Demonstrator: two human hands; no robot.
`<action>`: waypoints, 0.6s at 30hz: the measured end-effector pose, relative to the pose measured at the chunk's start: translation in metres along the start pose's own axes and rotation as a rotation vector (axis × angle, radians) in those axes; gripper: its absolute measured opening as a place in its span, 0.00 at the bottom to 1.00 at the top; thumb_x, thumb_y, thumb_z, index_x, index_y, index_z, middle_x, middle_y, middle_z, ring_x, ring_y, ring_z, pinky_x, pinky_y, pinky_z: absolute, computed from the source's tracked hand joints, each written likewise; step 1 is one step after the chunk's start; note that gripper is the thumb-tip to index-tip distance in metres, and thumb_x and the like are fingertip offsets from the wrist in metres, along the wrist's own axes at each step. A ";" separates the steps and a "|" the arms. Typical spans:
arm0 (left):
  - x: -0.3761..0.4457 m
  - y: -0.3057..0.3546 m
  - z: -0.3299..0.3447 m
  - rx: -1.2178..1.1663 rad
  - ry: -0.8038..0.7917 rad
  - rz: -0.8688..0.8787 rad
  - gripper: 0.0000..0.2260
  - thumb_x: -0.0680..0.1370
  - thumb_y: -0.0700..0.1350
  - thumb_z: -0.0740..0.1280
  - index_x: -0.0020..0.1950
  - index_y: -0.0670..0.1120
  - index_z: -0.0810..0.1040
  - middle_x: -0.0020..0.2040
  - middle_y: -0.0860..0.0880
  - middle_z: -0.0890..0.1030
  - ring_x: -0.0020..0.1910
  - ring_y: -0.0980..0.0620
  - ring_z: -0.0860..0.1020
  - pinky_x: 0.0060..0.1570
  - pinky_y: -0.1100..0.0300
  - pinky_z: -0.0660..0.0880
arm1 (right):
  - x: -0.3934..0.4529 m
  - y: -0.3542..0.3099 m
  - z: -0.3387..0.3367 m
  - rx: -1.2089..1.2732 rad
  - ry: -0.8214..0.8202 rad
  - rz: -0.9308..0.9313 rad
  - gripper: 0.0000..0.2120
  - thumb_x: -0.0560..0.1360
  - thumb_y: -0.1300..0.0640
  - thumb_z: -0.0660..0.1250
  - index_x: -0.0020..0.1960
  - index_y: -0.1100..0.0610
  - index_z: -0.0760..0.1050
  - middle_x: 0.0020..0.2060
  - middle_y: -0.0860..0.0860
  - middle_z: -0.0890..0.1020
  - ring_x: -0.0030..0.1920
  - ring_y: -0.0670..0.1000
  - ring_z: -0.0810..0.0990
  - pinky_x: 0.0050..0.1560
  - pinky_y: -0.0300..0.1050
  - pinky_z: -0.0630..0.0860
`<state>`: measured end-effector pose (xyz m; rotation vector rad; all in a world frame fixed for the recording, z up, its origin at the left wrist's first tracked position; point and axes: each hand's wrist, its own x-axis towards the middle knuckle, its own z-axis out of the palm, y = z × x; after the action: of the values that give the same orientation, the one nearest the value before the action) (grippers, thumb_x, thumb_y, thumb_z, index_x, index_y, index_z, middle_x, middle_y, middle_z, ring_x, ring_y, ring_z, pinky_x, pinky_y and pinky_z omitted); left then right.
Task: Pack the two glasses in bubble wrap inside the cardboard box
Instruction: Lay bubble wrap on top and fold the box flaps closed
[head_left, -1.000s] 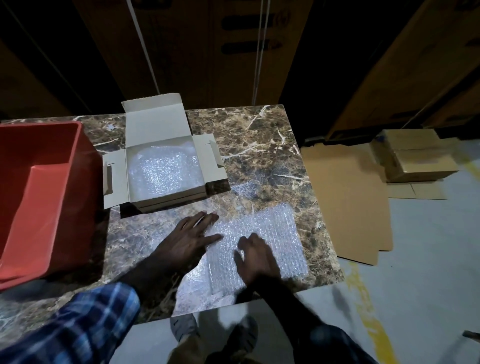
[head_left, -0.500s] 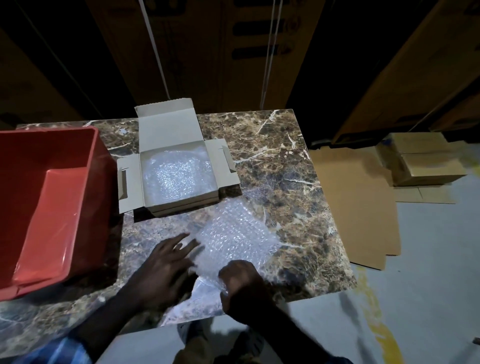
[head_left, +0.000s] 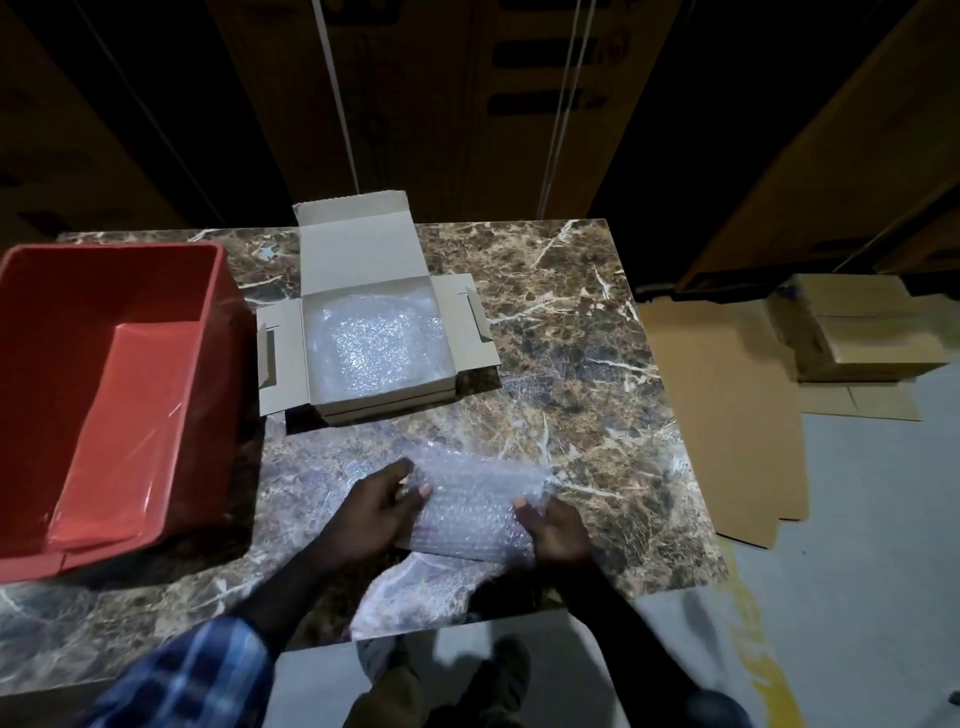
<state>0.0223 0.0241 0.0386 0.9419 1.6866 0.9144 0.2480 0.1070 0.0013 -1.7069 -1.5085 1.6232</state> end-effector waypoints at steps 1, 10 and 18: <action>0.007 -0.001 0.005 0.037 0.025 -0.005 0.04 0.83 0.46 0.66 0.49 0.48 0.75 0.34 0.42 0.78 0.32 0.52 0.74 0.35 0.59 0.69 | 0.004 0.000 0.001 -0.067 0.034 -0.045 0.18 0.79 0.52 0.70 0.34 0.58 0.70 0.28 0.47 0.71 0.34 0.49 0.69 0.41 0.48 0.65; 0.025 -0.027 0.036 0.499 0.324 0.020 0.05 0.83 0.50 0.62 0.54 0.51 0.68 0.35 0.47 0.81 0.34 0.43 0.80 0.35 0.50 0.76 | 0.014 -0.014 0.022 -0.592 0.165 0.006 0.17 0.81 0.44 0.63 0.60 0.56 0.70 0.51 0.61 0.82 0.54 0.63 0.80 0.49 0.51 0.74; -0.004 -0.047 0.045 0.927 0.355 0.511 0.17 0.83 0.49 0.59 0.70 0.45 0.74 0.73 0.44 0.70 0.68 0.43 0.70 0.62 0.48 0.65 | 0.008 0.017 0.039 -1.052 0.283 -0.795 0.23 0.78 0.54 0.65 0.72 0.55 0.71 0.74 0.62 0.69 0.72 0.60 0.71 0.70 0.61 0.67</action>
<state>0.0580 0.0075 -0.0137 1.9841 2.2774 0.6026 0.2197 0.0916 -0.0275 -1.2631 -2.6057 0.1341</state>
